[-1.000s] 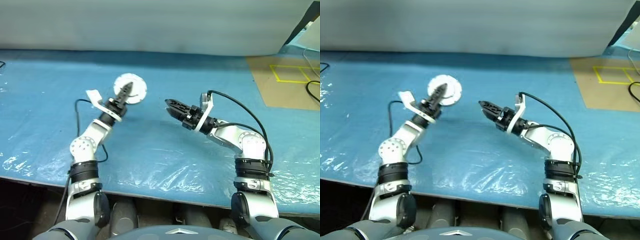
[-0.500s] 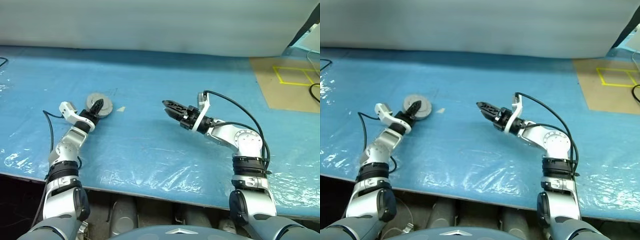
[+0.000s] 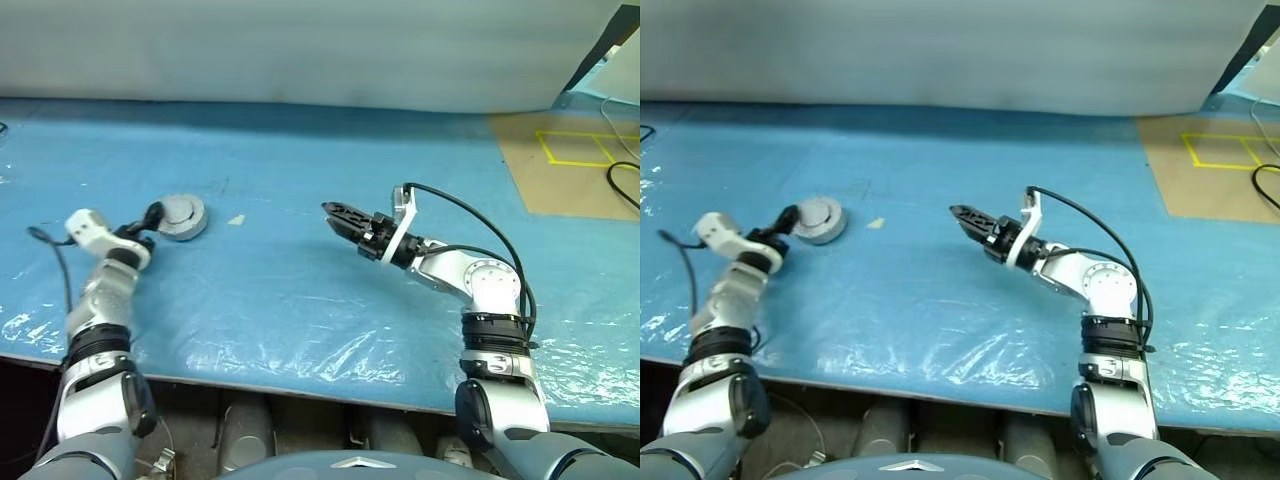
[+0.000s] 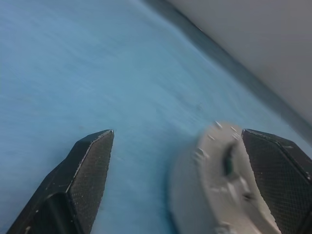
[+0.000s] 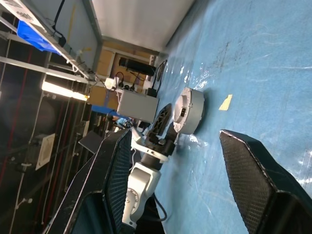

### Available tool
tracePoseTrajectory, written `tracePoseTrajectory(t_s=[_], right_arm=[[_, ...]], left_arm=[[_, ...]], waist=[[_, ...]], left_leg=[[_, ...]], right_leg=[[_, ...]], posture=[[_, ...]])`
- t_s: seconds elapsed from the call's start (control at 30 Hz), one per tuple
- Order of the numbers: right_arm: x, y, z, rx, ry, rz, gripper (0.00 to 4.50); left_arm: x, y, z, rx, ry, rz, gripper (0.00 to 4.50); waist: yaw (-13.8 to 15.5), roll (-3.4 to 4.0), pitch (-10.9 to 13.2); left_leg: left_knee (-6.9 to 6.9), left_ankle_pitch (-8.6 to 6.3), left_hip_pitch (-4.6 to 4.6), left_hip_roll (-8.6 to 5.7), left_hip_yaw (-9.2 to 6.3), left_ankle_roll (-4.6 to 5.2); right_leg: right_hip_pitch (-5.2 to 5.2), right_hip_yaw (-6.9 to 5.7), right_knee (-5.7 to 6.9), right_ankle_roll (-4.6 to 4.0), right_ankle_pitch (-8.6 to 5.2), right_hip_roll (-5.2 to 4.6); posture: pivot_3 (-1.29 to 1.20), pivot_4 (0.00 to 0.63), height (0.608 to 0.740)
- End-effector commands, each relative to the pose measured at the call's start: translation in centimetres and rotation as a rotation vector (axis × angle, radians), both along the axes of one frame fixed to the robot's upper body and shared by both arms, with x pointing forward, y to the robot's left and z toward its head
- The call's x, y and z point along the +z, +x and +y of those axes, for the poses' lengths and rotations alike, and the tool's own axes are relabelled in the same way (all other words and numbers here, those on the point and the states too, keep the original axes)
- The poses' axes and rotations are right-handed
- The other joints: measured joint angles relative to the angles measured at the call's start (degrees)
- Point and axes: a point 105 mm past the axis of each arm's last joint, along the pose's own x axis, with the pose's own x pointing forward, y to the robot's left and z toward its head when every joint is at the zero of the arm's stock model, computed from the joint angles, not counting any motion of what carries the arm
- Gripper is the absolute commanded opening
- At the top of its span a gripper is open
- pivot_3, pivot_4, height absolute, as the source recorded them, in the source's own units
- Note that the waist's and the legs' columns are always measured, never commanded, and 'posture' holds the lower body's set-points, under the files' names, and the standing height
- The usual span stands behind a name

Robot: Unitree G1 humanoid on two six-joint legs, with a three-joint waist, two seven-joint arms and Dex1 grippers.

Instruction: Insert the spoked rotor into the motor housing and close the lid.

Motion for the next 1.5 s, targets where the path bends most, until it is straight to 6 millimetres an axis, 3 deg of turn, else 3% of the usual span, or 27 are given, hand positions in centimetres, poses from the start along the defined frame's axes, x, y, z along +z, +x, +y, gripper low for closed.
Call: tracePoseTrajectory(t_s=[0.03, 0.17, 0.3, 0.4, 0.6, 0.73, 0.93, 1.07, 1.23, 1.5], right_arm=[[1.1, 0.1, 0.3, 0.011, 0.030, -0.043, 2.99], [1.1, 0.4, 0.5, 0.018, 0.032, -0.049, 2.99], [1.7, 0.7, 0.2, 0.019, 0.007, -0.098, 2.99], [2.6, 1.0, -0.6, 0.002, -0.015, -0.165, 2.99], [4.5, 1.7, -2.8, -0.059, -0.138, -0.379, 2.99], [4.2, 1.5, -2.3, -0.058, -0.293, -0.529, 2.99], [4.9, 1.3, -1.1, -0.046, -0.400, -0.681, 2.99], [5.2, 1.6, -0.7, -0.040, -0.450, -0.741, 2.99], [6.0, 1.7, -0.6, -0.042, -0.468, -0.791, 2.99], [5.2, 1.4, -0.2, -0.008, -0.535, -0.833, 2.99]], left_arm=[[0.8, -2.8, 4.1, 0.117, 0.106, -0.002, 4.45], [0.8, -5.2, 6.9, 0.181, 0.182, 0.031, 4.45], [3.5, -5.1, 6.4, 0.149, 0.226, -0.078, 4.45], [5.5, -4.2, 3.5, 0.012, 0.276, -0.159, 4.45], [8.5, -3.8, -6.6, -0.428, 0.268, -0.274, 4.45], [9.4, -4.1, -12.2, -0.653, 0.288, -0.297, 4.45], [10.7, -3.7, -17.3, -0.874, 0.323, -0.356, 4.45], [11.6, -3.6, -19.1, -0.951, 0.339, -0.395, 4.45], [11.3, -3.9, -20.5, -1.021, 0.359, -0.397, 4.45], [11.1, -4.0, -20.6, -1.054, 0.372, -0.388, 4.45]], waist=[[0.04, 0.00, 0.00], [0.23, -0.03, -0.01], [0.89, -0.04, -0.01], [0.97, -0.19, -0.08], [0.59, -0.19, -0.09], [-0.10, -0.18, -0.08], [-0.39, -0.18, -0.08], [-0.50, -0.18, -0.08], [-0.91, -0.18, -0.08], [-0.92, -0.18, -0.08]], left_leg=[[-0.02, 0.00, 0.00, 0.00, 0.00, 0.00], [-0.07, 0.00, 0.00, 0.03, 0.00, 0.00], [0.00, 0.00, 0.01, 0.04, 0.00, 0.01], [0.09, 0.00, 0.04, 0.10, -0.01, 0.01], [0.08, 0.00, 0.04, 0.05, 0.05, 0.01], [0.03, 0.00, 0.07, 0.12, 0.12, 0.01], [0.09, 0.01, 0.07, 0.08, 0.18, 0.02], [0.09, 0.01, 0.08, 0.08, 0.18, 0.02], [0.08, 0.01, 0.05, 0.06, 0.18, 0.02], [0.09, 0.01, 0.08, 0.07, 0.18, 0.03]], right_leg=[[0.00, 0.00, -0.01, 0.00, 0.00, 0.00], [0.00, -0.04, -0.02, -0.02, -0.01, 0.00], [0.04, -0.07, 0.04, -0.24, -0.14, -0.06], [0.17, -0.07, 0.04, -0.25, -0.13, -0.15], [0.14, -0.03, 0.02, -0.27, -0.13, -0.10], [-0.03, -0.02, 0.17, -0.38, -0.19, 0.03], [-0.05, 0.07, 0.20, -0.40, -0.20, 0.01], [-0.05, 0.08, 0.22, -0.41, -0.21, 0.01], [-0.06, 0.10, 0.20, -0.41, -0.20, 0.02], [-0.06, 0.10, 0.24, -0.42, -0.21, 0.02]], posture=[[0.00, 0.150, 0.740], [0.00, 0.150, 0.740], [0.00, 0.150, 0.740], [0.00, 0.150, 0.740], [0.00, 0.150, 0.740], [0.00, 0.150, 0.740], [0.00, 0.150, 0.740], [0.00, 0.150, 0.740], [0.00, 0.150, 0.740], [0.00, 0.150, 0.740]])
